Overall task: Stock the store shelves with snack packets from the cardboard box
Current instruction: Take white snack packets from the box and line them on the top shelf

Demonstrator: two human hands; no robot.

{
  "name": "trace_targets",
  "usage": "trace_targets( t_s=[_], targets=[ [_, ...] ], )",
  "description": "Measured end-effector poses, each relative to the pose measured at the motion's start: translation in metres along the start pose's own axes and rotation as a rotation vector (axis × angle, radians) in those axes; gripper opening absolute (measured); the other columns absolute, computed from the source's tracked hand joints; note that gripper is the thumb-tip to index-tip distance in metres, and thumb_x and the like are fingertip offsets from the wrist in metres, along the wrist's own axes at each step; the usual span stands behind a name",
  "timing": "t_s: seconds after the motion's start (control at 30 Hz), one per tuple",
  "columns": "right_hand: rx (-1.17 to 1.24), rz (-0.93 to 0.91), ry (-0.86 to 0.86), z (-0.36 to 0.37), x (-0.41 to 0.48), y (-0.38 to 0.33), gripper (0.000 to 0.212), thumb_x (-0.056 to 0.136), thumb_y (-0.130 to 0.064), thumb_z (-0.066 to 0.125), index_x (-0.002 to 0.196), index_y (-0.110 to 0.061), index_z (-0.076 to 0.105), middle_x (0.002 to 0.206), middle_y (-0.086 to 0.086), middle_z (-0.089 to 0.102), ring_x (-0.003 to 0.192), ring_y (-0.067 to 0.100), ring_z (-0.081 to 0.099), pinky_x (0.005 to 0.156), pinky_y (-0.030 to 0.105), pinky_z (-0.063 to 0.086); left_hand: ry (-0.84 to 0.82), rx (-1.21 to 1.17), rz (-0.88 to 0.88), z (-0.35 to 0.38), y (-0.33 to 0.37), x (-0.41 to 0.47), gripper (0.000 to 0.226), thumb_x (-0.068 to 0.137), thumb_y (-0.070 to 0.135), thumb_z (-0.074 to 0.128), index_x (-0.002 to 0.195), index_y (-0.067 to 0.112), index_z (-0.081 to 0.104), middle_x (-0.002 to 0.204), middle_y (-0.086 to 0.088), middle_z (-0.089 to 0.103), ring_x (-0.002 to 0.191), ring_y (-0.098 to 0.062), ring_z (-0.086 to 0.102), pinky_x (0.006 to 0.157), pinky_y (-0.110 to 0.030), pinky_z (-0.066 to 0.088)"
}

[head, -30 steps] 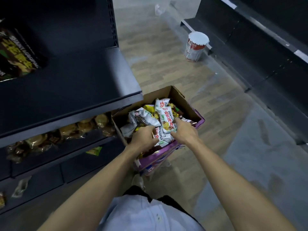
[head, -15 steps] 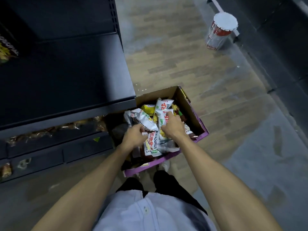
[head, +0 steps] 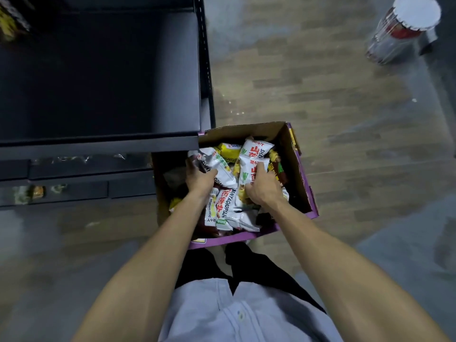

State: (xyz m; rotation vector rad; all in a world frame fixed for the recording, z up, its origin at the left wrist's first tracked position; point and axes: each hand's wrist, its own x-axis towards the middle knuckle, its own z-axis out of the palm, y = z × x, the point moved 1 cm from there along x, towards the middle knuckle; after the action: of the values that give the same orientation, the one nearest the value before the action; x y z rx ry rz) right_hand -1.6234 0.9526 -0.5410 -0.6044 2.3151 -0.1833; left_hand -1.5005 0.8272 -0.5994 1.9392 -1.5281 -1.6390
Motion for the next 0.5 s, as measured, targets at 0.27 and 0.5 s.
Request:
trace_targets(
  t_s=[0.27, 0.5],
  targets=[
    [0.057, -0.009, 0.011, 0.009, 0.005, -0.001, 0.063, 0.094, -0.029, 0.063, 0.145, -0.025, 0.026, 0.125, 0.022, 0.046, 0.102, 0.04, 0.057, 0.075, 0.039, 0.043, 0.032, -0.019, 0.038, 0.012, 0.007, -0.005, 0.062, 0.082, 0.015, 0.071, 0.132, 0.04, 0.045, 0.124, 0.005, 0.06, 0.106, -0.019, 0.064, 0.09, -0.041, 0.056],
    [0.087, -0.065, 0.121, 0.006, 0.007, 0.002, 0.044, 0.094, -0.011, 0.056, 0.131, -0.022, 0.036, 0.113, 0.019, 0.049, 0.08, 0.032, 0.055, 0.066, 0.038, 0.046, 0.173, 0.314, 0.23, -0.008, 0.028, -0.038, 0.042, 0.092, 0.014, 0.061, 0.131, 0.023, 0.049, 0.075, 0.003, 0.059, 0.081, -0.025, 0.066, 0.078, -0.037, 0.056]
  ],
)
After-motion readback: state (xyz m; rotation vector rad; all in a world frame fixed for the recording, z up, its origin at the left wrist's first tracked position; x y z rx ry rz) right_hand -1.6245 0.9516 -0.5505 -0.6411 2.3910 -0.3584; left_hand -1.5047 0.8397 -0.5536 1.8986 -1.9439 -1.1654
